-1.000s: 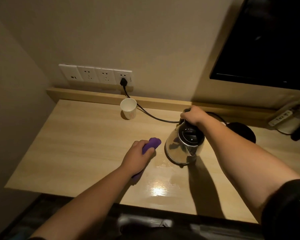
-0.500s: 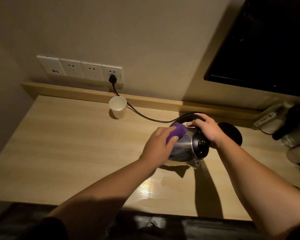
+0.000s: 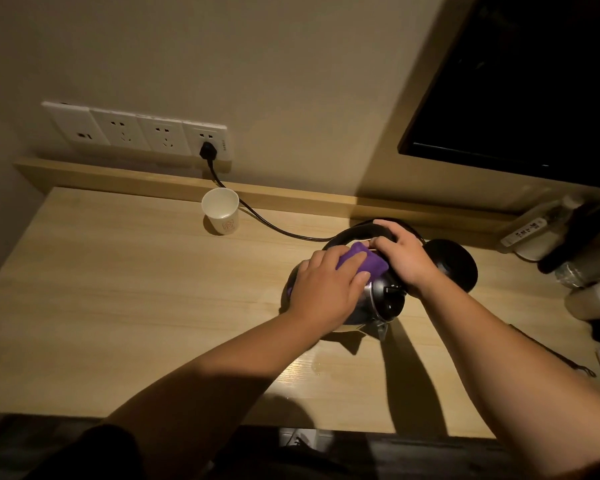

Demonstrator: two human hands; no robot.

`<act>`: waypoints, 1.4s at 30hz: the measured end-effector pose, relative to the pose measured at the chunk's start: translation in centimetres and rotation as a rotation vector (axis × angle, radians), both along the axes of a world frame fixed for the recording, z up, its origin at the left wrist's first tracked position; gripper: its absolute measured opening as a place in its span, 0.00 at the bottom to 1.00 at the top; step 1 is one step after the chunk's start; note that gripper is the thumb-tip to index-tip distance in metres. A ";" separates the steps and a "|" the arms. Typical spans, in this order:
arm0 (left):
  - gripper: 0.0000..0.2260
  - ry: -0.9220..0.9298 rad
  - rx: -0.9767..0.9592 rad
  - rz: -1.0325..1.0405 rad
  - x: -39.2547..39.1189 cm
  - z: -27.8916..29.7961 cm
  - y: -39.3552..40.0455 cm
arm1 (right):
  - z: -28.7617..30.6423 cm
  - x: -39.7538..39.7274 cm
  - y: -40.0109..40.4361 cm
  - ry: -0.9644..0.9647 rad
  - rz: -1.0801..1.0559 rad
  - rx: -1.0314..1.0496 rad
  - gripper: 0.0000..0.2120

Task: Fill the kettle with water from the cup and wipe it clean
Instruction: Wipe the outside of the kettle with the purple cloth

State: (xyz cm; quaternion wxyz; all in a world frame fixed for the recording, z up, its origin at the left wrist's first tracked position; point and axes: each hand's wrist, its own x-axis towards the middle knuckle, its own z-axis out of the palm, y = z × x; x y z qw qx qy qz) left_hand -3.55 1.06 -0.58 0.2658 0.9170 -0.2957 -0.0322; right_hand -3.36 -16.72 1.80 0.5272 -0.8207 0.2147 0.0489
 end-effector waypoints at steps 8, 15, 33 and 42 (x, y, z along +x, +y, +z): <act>0.19 0.369 -0.138 0.125 4.5 -2.9 2.8 | 0.3 -1.1 1.2 -0.056 -0.019 0.113 0.23; 0.19 0.358 -0.252 0.167 1.9 -1.9 2.8 | 0.6 -0.8 2.3 -0.047 -0.056 0.066 0.22; 0.21 0.380 -0.268 0.391 0.6 -6.0 4.8 | 0.1 -1.1 2.1 0.074 -0.379 0.251 0.14; 0.19 0.083 -0.314 0.120 -3.1 -2.0 2.6 | -0.9 -1.0 2.3 0.228 -0.553 0.348 0.11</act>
